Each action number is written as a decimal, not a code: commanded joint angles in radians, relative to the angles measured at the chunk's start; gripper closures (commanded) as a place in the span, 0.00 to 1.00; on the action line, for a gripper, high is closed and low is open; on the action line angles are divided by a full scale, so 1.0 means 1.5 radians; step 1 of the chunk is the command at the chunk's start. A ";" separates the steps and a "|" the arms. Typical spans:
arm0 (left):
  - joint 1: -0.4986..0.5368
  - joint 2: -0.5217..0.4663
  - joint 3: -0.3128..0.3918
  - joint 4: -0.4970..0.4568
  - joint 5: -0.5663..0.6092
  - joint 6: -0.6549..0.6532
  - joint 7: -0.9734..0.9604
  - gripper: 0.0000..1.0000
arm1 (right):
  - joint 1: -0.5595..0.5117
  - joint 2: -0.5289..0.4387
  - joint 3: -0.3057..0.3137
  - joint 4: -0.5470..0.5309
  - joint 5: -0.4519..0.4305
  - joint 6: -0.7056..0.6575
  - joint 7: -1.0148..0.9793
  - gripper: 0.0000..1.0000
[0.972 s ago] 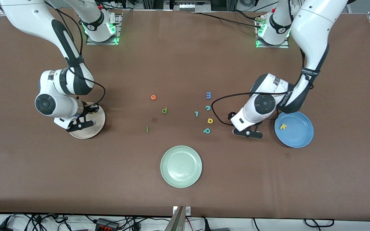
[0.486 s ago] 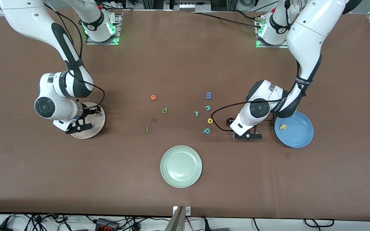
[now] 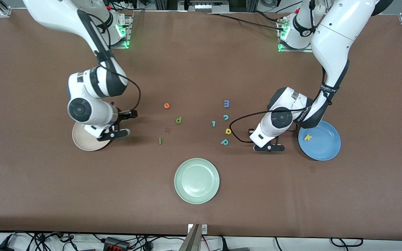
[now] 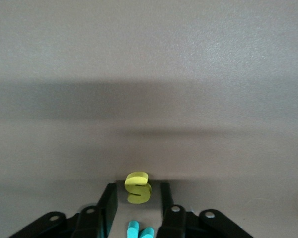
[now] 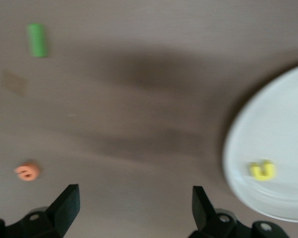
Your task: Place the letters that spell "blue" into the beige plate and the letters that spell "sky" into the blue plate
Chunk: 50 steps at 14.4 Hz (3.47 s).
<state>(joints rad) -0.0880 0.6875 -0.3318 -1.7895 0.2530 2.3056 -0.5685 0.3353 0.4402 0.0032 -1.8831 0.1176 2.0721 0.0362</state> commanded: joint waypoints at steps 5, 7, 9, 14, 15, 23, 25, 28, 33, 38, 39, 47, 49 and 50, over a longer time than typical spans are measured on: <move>0.010 -0.019 -0.003 0.009 0.020 -0.023 -0.009 0.97 | 0.140 0.029 -0.003 -0.032 0.021 0.100 0.077 0.00; 0.017 -0.060 -0.001 0.020 0.019 -0.105 -0.006 0.97 | 0.161 0.042 -0.003 -0.038 0.021 0.124 0.082 0.00; 0.053 -0.082 -0.001 0.046 0.020 -0.205 -0.001 0.96 | 0.188 0.056 -0.003 -0.045 0.021 0.153 0.085 0.13; 0.187 -0.081 -0.001 0.046 0.020 -0.262 0.131 0.95 | 0.216 0.068 -0.003 -0.059 0.021 0.168 0.108 0.19; 0.207 -0.080 -0.001 0.030 0.020 -0.256 0.158 0.95 | 0.216 0.068 -0.003 -0.063 0.021 0.168 0.108 0.25; 0.280 -0.077 -0.001 -0.073 0.020 -0.120 0.245 0.53 | 0.215 0.069 -0.004 -0.068 0.020 0.163 0.107 0.53; 0.280 -0.085 -0.006 -0.070 0.020 -0.131 0.245 0.00 | 0.214 0.069 -0.004 -0.068 0.020 0.162 0.105 0.66; 0.270 -0.111 -0.058 -0.059 0.019 -0.192 0.229 0.00 | 0.211 0.069 -0.004 -0.068 0.020 0.161 0.100 0.82; 0.246 -0.097 -0.167 -0.080 0.020 -0.140 0.206 0.00 | 0.206 0.039 -0.012 -0.059 0.020 0.159 0.105 0.85; 0.165 -0.061 -0.160 -0.114 0.052 0.002 0.150 0.00 | 0.138 0.005 -0.092 -0.028 0.016 0.087 0.073 0.85; 0.147 -0.052 -0.159 -0.114 0.088 0.006 0.115 0.00 | 0.127 0.005 -0.108 -0.021 0.011 0.082 0.071 0.85; 0.135 -0.022 -0.162 -0.113 0.194 0.011 0.011 0.53 | 0.006 0.039 -0.169 -0.028 0.006 0.081 -0.086 0.85; 0.137 -0.020 -0.162 -0.113 0.194 0.011 0.011 0.63 | -0.024 0.064 -0.169 -0.026 0.006 0.098 -0.135 0.85; 0.136 -0.019 -0.162 -0.113 0.194 0.012 0.011 0.67 | -0.036 0.074 -0.169 -0.026 0.006 0.114 -0.159 0.85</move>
<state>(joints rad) 0.1124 0.6498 -0.5730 -1.9627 0.5143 2.3152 -0.5310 0.3132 0.5213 -0.2618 -1.9273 0.1325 2.2138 -0.1385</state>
